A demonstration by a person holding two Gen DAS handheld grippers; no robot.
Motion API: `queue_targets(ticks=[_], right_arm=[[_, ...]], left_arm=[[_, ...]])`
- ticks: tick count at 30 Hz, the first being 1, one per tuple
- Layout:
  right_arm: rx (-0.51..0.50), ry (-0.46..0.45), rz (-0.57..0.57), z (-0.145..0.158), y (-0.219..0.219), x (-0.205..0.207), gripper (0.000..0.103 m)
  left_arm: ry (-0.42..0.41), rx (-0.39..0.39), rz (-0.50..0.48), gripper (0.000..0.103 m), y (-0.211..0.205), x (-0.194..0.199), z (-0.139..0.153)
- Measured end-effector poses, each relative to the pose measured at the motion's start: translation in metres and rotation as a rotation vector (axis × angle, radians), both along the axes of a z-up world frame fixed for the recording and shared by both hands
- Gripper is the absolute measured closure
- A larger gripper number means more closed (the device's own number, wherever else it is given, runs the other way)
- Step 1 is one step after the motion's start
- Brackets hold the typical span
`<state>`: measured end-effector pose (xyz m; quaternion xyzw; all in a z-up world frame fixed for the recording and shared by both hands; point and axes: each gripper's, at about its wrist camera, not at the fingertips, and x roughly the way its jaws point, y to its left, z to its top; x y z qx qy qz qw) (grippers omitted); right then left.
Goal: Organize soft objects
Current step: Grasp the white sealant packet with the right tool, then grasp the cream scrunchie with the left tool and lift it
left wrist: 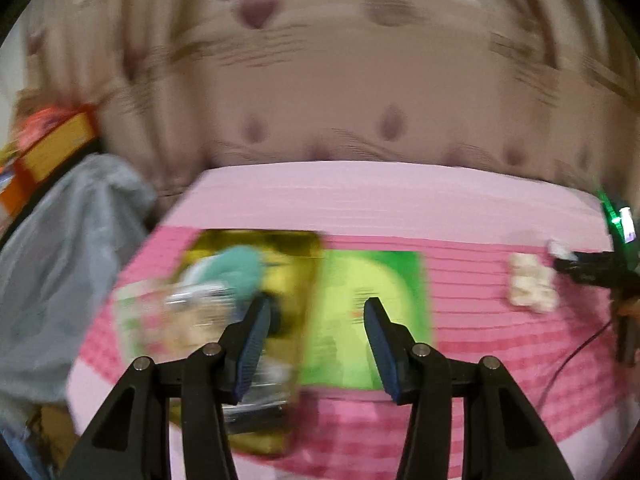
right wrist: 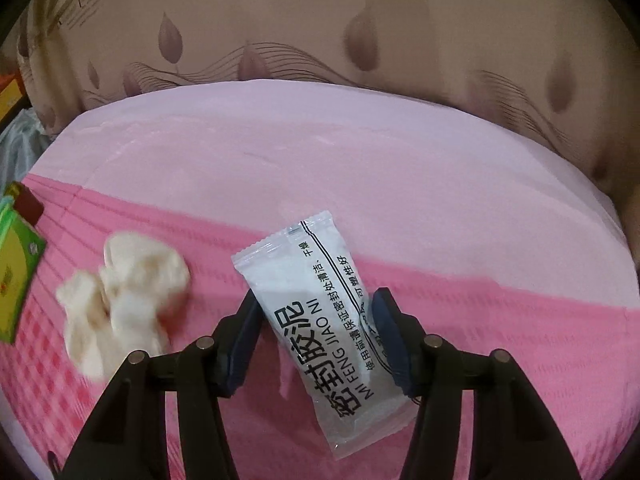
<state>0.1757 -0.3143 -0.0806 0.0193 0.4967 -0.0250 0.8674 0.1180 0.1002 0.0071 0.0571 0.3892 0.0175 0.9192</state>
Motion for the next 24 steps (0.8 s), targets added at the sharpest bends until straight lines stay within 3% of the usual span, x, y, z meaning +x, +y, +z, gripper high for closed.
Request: queue_targets(ticks=[6, 13, 17, 24], right_arm=[[-0.033, -0.029, -0.05, 0.001, -0.014, -0.058, 0.051], [-0.021, -0.057, -0.07, 0.002, -0.015, -0.084, 0.051], [-0.022, -0.07, -0.077, 0.001, -0.016, -0.086, 0.05], [-0.003, -0.072, -0.08, -0.001, -0.019, -0.086, 0.049]], left_arm=[[0.069, -0.053, -0.221, 0.044, -0.088, 0.017, -0.011], [0.182, -0.066, -0.453, 0.044, -0.192, 0.036, -0.041], [0.249, -0.097, -0.494, 0.044, -0.23, 0.058, -0.061], [0.301, -0.079, -0.449, 0.044, -0.257, 0.092, -0.088]])
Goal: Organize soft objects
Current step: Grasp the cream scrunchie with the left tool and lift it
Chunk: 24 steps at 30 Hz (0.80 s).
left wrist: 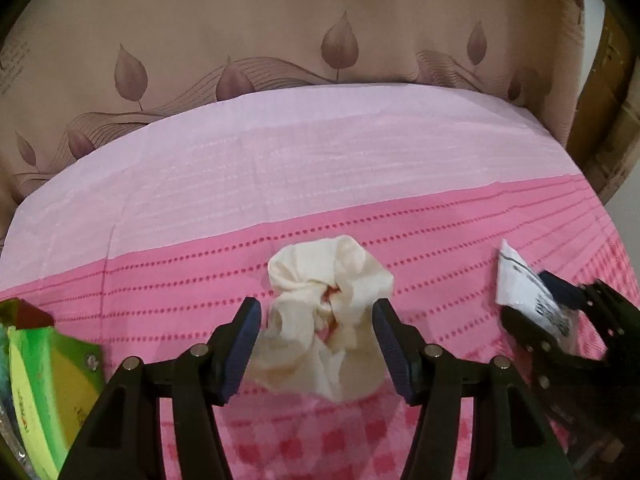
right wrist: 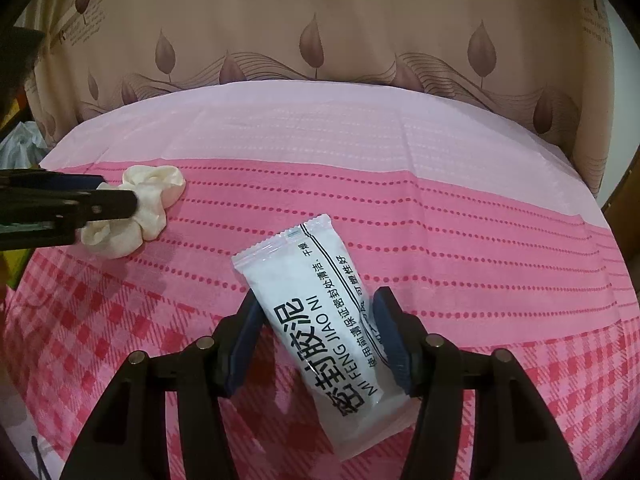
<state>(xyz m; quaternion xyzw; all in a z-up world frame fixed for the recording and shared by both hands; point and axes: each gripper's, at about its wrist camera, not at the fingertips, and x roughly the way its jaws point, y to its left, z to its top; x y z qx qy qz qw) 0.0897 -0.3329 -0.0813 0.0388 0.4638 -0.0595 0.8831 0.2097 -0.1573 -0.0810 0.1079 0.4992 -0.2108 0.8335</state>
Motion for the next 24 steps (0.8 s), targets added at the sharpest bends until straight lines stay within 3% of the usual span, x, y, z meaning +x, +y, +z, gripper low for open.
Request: queue_targets(ticks=[6, 8, 11, 12, 24], right_arm=[[0.012, 0.0, -0.002, -0.001, -0.003, 0.001, 0.048], [0.014, 0.0, -0.004, -0.002, -0.003, 0.001, 0.048], [0.013, 0.001, -0.004, -0.002, -0.003, 0.001, 0.048], [0.014, 0.0, -0.004, -0.002, -0.003, 0.001, 0.047], [0.015, 0.001, -0.005, -0.003, -0.003, 0.001, 0.047]], left_arm=[[0.034, 0.033, 0.012, 0.043, -0.003, 0.013, -0.023], [0.033, 0.008, 0.026, 0.044, -0.001, 0.012, -0.026], [0.041, -0.047, 0.029, 0.074, 0.005, 0.012, -0.026], [0.042, -0.049, 0.031, 0.088, 0.006, 0.012, -0.027], [0.032, -0.06, 0.019, 0.092, 0.016, -0.012, -0.014]])
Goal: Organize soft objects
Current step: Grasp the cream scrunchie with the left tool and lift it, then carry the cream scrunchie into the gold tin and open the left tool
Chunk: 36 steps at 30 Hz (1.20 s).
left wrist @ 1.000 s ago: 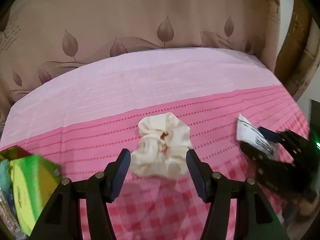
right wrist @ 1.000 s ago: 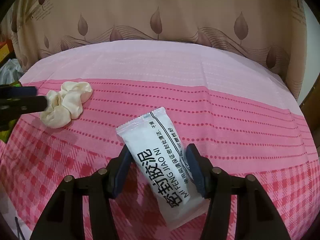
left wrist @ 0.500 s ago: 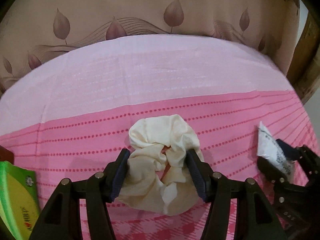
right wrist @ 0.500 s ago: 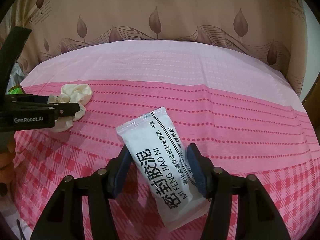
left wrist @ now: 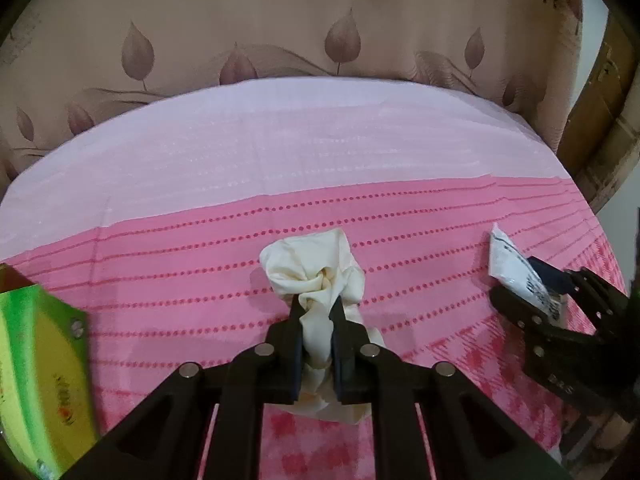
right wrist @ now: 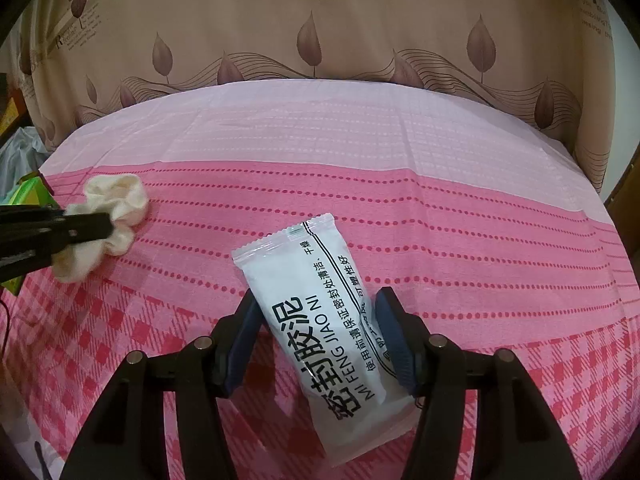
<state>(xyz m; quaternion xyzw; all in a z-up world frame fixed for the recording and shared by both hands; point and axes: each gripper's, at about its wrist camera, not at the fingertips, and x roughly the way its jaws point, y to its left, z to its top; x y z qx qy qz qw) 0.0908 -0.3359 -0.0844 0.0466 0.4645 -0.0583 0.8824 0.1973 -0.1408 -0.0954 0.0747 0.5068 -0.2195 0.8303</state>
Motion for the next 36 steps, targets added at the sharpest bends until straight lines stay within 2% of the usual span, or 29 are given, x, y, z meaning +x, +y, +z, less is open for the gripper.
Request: queue_targets(ticks=[10, 20, 28, 36], right_arm=[[-0.001, -0.002, 0.001, -0.002, 0.0, 0.0, 0.047], [-0.017, 0.001, -0.03, -0.007, 0.003, 0.0, 0.047], [-0.038, 0.007, -0.09, -0.006, 0.009, 0.0, 0.048], [-0.041, 0.007, -0.103, -0.006, 0.01, -0.002, 0.048]], left_arm=[[-0.079, -0.012, 0.027, 0.092, 0.029, -0.034, 0.048], [-0.147, 0.014, 0.155, 0.092, 0.099, -0.054, 0.087], [-0.2, 0.072, 0.279, 0.092, 0.167, -0.055, 0.1], [-0.191, 0.093, 0.371, 0.092, 0.218, -0.047, 0.097]])
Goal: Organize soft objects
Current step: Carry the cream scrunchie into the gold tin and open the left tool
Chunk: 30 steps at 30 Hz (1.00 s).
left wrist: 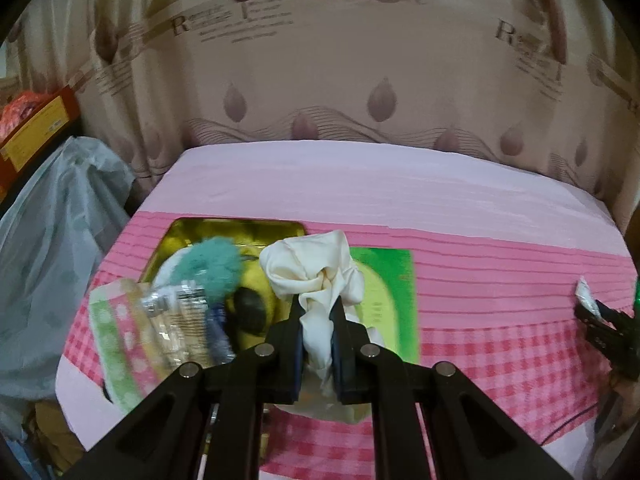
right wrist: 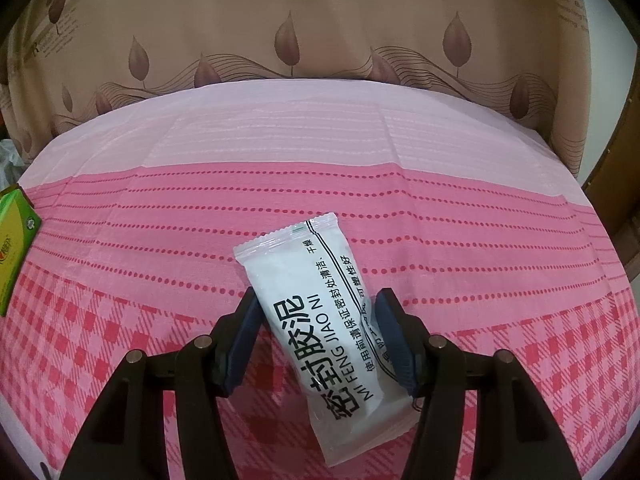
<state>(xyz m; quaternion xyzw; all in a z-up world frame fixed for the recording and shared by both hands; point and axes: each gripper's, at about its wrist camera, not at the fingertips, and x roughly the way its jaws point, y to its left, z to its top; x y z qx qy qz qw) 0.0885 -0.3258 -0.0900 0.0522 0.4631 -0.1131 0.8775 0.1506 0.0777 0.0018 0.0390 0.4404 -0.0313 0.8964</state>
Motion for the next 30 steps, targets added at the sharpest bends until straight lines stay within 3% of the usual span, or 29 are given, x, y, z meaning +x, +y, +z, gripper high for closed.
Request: queue_targets(ticks=[14, 24, 27, 28, 30], right_arm=[[0.0, 0.0, 0.001, 0.0, -0.001, 0.0, 0.048], [0.0, 0.0, 0.001, 0.0, -0.001, -0.001, 0.048], [0.0, 0.0, 0.001, 0.0, -0.001, -0.001, 0.048], [0.0, 0.0, 0.001, 0.0, -0.001, -0.001, 0.048], [0.0, 0.0, 0.001, 0.0, 0.0, -0.001, 0.048]], left_arm=[[0.028, 0.018, 0.113, 0.092, 0.06, 0.032, -0.007], [0.069, 0.017, 0.141, 0.089, 0.082, 0.061, -0.012], [0.092, 0.008, 0.137, 0.085, 0.083, 0.066, -0.02], [0.102, 0.01, 0.134, 0.076, 0.082, 0.068, -0.024], [0.113, 0.026, 0.13, 0.071, 0.079, 0.07, -0.03]])
